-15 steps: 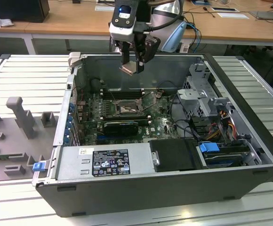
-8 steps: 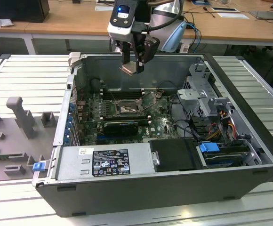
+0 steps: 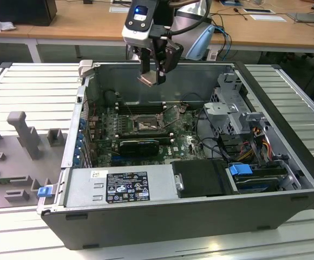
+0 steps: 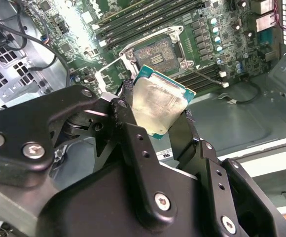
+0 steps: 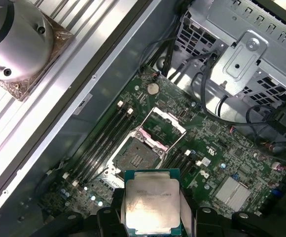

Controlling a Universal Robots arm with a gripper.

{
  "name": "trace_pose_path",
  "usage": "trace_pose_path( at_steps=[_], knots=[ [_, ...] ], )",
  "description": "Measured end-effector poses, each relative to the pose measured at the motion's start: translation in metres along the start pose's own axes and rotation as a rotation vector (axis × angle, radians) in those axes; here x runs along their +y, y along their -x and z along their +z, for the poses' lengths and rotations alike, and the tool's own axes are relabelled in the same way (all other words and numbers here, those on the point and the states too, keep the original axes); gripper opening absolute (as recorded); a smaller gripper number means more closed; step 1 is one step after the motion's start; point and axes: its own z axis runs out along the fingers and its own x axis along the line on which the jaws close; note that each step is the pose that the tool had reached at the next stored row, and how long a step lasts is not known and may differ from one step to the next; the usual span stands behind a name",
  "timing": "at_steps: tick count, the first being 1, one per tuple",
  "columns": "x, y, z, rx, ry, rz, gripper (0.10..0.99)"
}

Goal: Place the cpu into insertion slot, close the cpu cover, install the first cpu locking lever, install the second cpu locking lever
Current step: 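Place the cpu into insertion slot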

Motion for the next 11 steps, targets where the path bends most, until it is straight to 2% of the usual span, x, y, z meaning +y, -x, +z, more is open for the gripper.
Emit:
trace_pose_path(
  at_steps=[11],
  knots=[
    [0.0000, 0.0000, 0.0000, -0.0034, 0.001, 0.042, 0.529]
  ],
)
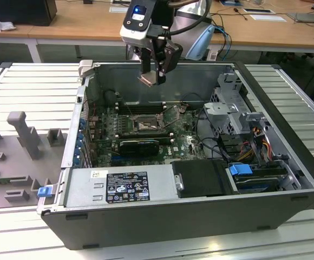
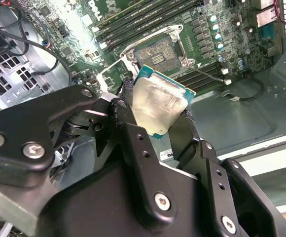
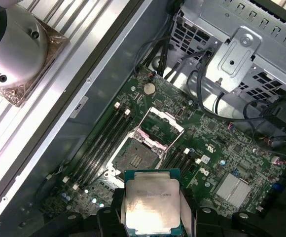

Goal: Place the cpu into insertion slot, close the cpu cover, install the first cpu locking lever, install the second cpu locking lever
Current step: 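Place the cpu into insertion slot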

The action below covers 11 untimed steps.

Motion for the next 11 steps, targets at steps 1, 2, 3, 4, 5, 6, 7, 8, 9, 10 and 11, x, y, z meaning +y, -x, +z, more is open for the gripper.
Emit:
trace_pose_path(
  at_steps=[1, 2, 3, 4, 5, 6, 7, 8, 9, 10, 11],
  knots=[
    [0.0000, 0.0000, 0.0000, -0.0002, 0.000, 0.003, 0.529],
    [0.0000, 0.0000, 0.0000, -0.0005, 0.000, 0.007, 0.529],
    [0.0000, 0.0000, 0.0000, -0.0007, 0.000, 0.009, 0.529],
    [0.0000, 0.0000, 0.0000, -0.0010, 0.000, 0.012, 0.529],
    [0.0000, 0.0000, 0.0000, -0.0012, 0.000, 0.015, 0.529],
    [0.0000, 0.0000, 0.0000, -0.0015, 0.000, 0.019, 0.529],
    [0.0000, 0.0000, 0.0000, -0.0017, 0.000, 0.021, 0.529],
    [0.0000, 0.0000, 0.0000, -0.0022, 0.000, 0.027, 0.529],
    [0.0000, 0.0000, 0.0000, -0.0026, 0.000, 0.032, 0.529],
    [0.0000, 0.0000, 0.0000, -0.0032, 0.001, 0.039, 0.529],
    [0.0000, 0.0000, 0.0000, -0.0036, 0.001, 0.045, 0.529]
  ],
)
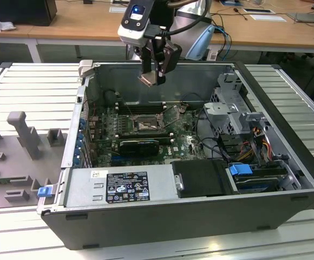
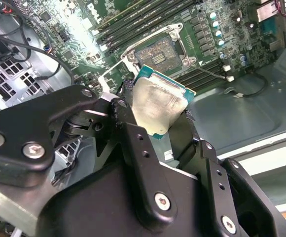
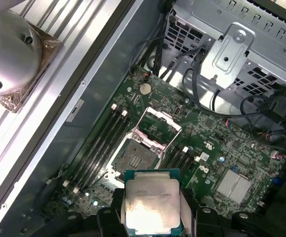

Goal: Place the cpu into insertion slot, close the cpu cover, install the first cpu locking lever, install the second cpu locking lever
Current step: 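Place the cpu into insertion slot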

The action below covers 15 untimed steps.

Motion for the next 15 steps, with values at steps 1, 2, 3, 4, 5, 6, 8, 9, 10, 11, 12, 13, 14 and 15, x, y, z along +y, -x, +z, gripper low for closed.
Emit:
trace_pose_path(
  at_steps=[1, 2, 3, 4, 5, 6, 8, 9, 10, 11, 12, 13, 14, 15],
  knots=[
    [0.0000, 0.0000, 0.0000, -0.0004, 0.000, 0.005, 0.529],
    [0.0000, 0.0000, 0.0000, -0.0007, 0.000, 0.008, 0.529],
    [0.0000, 0.0000, 0.0000, -0.0011, 0.000, 0.013, 0.529],
    [0.0000, 0.0000, 0.0000, -0.0013, 0.000, 0.015, 0.529],
    [0.0000, 0.0000, 0.0000, -0.0015, 0.000, 0.018, 0.529],
    [0.0000, 0.0000, 0.0000, -0.0017, 0.000, 0.021, 0.529],
    [0.0000, 0.0000, 0.0000, -0.0023, 0.000, 0.027, 0.529],
    [0.0000, 0.0000, 0.0000, -0.0024, 0.000, 0.030, 0.529],
    [0.0000, 0.0000, 0.0000, -0.0027, 0.000, 0.033, 0.529],
    [0.0000, 0.0000, 0.0000, -0.0029, 0.001, 0.036, 0.529],
    [0.0000, 0.0000, 0.0000, -0.0033, 0.000, 0.040, 0.529],
    [0.0000, 0.0000, 0.0000, -0.0036, 0.001, 0.043, 0.529],
    [0.0000, 0.0000, 0.0000, -0.0039, 0.001, 0.047, 0.529],
    [0.0000, 0.0000, 0.0000, -0.0042, 0.001, 0.052, 0.529]
  ],
)
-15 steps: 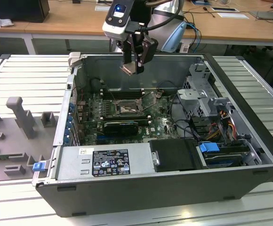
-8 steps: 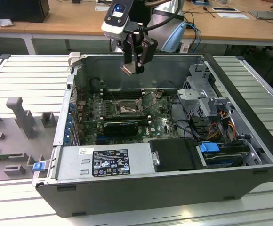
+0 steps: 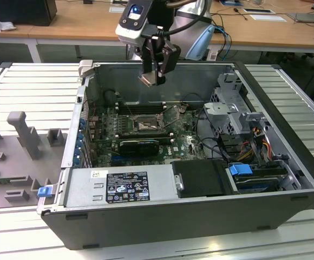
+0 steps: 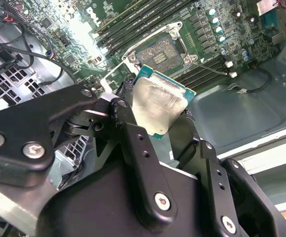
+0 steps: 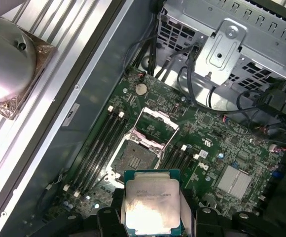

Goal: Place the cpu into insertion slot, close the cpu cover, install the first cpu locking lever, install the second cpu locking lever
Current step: 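Place the cpu into insertion slot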

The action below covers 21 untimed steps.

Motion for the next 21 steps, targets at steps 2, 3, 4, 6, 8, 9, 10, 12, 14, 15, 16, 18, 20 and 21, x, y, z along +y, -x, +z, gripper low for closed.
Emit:
trace_pose_path(
  at_steps=[2, 3, 4, 6, 8, 9, 10, 12, 14, 15, 16, 18, 20, 21],
  knots=[
    [0.0000, 0.0000, 0.0000, -0.0007, 0.000, 0.009, 0.529],
    [0.0000, 0.0000, 0.0000, -0.0009, 0.000, 0.011, 0.529],
    [0.0000, 0.0000, 0.0000, -0.0012, 0.000, 0.015, 0.529],
    [0.0000, 0.0000, 0.0000, -0.0017, 0.000, 0.021, 0.529],
    [0.0000, 0.0000, 0.0000, -0.0023, 0.000, 0.027, 0.529],
    [0.0000, 0.0000, 0.0000, -0.0024, 0.000, 0.030, 0.529],
    [0.0000, 0.0000, 0.0000, -0.0030, 0.001, 0.036, 0.529],
    [0.0000, 0.0000, 0.0000, -0.0039, 0.001, 0.048, 0.529],
    [0.0000, 0.0000, 0.0000, -0.0045, 0.001, 0.056, 0.529],
    [0.0000, 0.0000, 0.0000, -0.0048, 0.001, 0.058, 0.529],
    [0.0000, 0.0000, 0.0000, -0.0051, 0.001, 0.063, 0.529],
    [0.0000, 0.0000, 0.0001, -0.0056, 0.001, 0.068, 0.529],
    [0.0000, 0.0000, 0.0000, -0.0060, 0.001, 0.074, 0.529],
    [0.0000, 0.0000, 0.0001, -0.0064, 0.001, 0.079, 0.529]
  ],
)
